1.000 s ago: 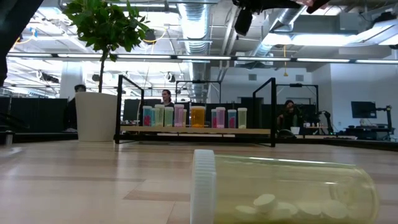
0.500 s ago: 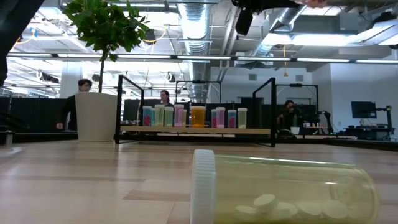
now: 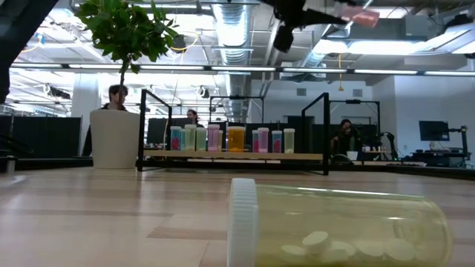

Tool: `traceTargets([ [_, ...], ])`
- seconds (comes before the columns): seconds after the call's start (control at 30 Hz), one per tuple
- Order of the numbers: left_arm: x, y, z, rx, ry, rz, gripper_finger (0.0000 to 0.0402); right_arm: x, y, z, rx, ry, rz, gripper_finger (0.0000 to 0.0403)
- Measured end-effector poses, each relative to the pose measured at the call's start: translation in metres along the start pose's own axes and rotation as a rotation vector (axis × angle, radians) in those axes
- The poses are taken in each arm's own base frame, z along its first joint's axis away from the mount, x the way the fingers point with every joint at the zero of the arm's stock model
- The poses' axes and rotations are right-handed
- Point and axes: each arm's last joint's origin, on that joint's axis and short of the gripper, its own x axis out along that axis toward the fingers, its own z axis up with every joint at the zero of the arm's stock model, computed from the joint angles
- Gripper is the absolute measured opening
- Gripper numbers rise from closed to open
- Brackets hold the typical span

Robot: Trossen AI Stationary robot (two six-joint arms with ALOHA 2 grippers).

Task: Pick and place medicine bottles onto shelf by color
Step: Put the orange pill bottle on the shelf

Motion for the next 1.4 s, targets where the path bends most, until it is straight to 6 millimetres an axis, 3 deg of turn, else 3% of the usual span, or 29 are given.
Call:
traceTargets([
  [0.53, -0.015, 0.049, 0.015, -0.174, 0.256, 0.299, 0.0099, -0.040, -0.037, -0.036, 0.135, -0.150, 0.066, 0.0260],
  [1.0, -0.038, 0.085, 0.055, -0.329, 0.270, 0.419, 0.0099, -0.048, -0.046, -0.046, 0.036, -0.197, 0.045, 0.0260],
  [1.2, -0.049, 0.100, 0.071, -0.280, 0.276, 0.459, 0.0099, -0.048, -0.049, -0.045, -0.021, -0.220, -0.073, 0.0260],
  [1.4, -0.055, 0.105, 0.074, -0.179, 0.399, 0.399, 0.0099, -0.049, -0.053, -0.044, -0.005, -0.253, -0.217, 0.0260],
])
